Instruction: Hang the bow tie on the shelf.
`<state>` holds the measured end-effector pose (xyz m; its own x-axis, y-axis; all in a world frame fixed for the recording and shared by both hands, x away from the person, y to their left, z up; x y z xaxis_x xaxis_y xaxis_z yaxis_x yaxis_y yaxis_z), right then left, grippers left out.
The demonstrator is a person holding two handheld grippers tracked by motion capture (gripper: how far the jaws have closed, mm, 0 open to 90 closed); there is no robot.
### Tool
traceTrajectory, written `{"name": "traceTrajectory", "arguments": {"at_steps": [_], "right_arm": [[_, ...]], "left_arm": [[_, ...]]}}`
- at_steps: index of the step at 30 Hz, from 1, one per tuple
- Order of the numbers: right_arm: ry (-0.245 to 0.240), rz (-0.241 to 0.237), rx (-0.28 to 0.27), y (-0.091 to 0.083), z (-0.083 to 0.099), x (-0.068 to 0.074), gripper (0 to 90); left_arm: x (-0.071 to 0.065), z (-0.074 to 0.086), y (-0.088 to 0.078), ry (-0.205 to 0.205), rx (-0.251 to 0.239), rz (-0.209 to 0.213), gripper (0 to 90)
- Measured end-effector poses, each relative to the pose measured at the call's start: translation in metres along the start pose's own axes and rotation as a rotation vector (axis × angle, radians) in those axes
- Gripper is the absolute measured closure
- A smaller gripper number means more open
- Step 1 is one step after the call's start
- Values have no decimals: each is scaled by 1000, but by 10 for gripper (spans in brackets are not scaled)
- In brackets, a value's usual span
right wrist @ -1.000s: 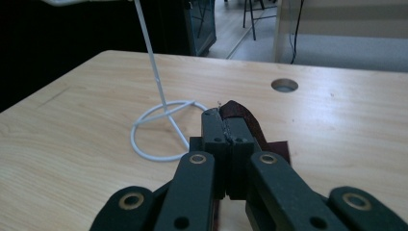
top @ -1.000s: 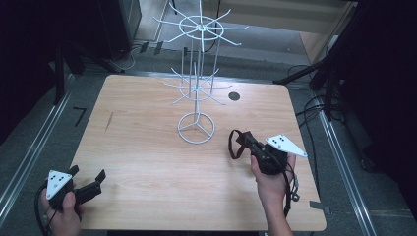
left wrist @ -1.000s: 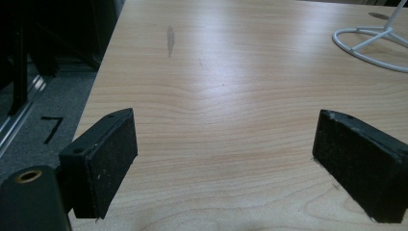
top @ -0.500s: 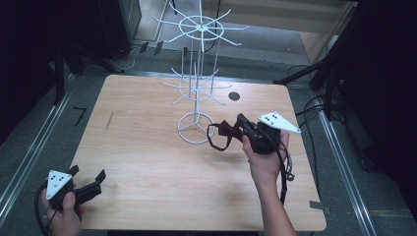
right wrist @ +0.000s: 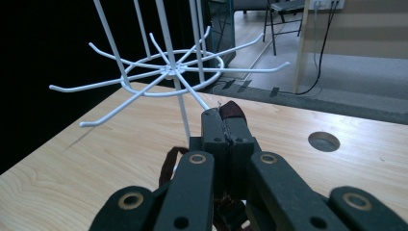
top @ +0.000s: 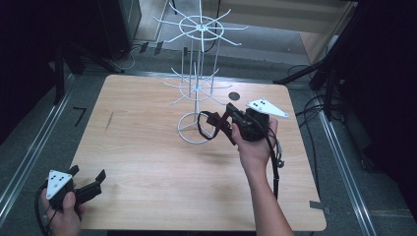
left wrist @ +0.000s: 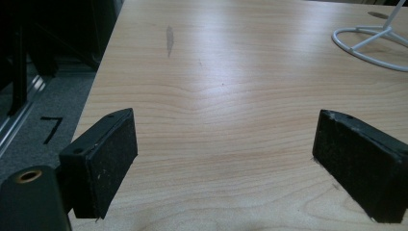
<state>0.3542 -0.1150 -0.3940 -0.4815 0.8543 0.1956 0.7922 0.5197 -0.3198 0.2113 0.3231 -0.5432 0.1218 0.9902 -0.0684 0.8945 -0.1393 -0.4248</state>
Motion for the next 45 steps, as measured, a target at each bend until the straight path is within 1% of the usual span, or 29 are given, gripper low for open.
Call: {"name": "traceTrajectory", "arguments": {"at_steps": [4, 7, 8, 13, 15, 16, 18, 24, 30, 36, 40, 42, 43, 45], "right_arm": [[13, -5, 7, 7, 0, 2, 900], [0, -11, 9, 9, -1, 5, 900], [-8, -11, 19, 12, -1, 7, 900], [-13, -7, 37, 20, 0, 9, 900], [-17, -6, 50, 26, 3, 10, 900], [-17, -6, 50, 26, 3, 10, 900], [-20, -1, 65, 32, 9, 11, 900], [-13, 2, 82, 42, 19, 9, 900], [-24, 16, 93, 51, 24, 8, 900], [-1, 15, 111, 63, 30, 4, 900], [-2, 9, 126, 67, 35, 3, 900], [-2, 7, 132, 67, 36, 3, 893], [6, 2, 139, 67, 40, 2, 817], [16, -6, 139, 66, 43, 1, 771]], "left_arm": [[0, 0, 0, -4, -1, 0, 88], [0, 0, 0, 0, 0, 1, 89], [0, 0, 0, 0, 1, 0, 88], [0, 0, 0, -2, 0, 0, 88], [0, 0, 0, 1, 0, 0, 88], [0, 0, 0, 1, 0, 0, 88], [0, 0, 0, -1, 0, 1, 88], [0, 0, 0, 0, 0, 2, 88], [0, 0, 0, 0, 0, 1, 88], [0, 0, 0, 1, -1, -1, 88], [0, 0, 0, 1, -1, -1, 88], [0, 0, 0, 1, -1, -1, 88], [0, 0, 0, 1, -2, 0, 88], [0, 0, 0, 1, -3, 0, 88]]}}
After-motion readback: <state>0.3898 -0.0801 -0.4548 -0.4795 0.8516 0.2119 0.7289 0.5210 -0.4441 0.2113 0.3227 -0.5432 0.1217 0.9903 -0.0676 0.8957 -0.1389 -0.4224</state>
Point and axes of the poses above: each handheld gripper's, and its own axes: y roughly forward along the jaws, z roughly out of its underside, x roughly to its left, the point moved 5 cm from there along y, roughly forward along the jaws
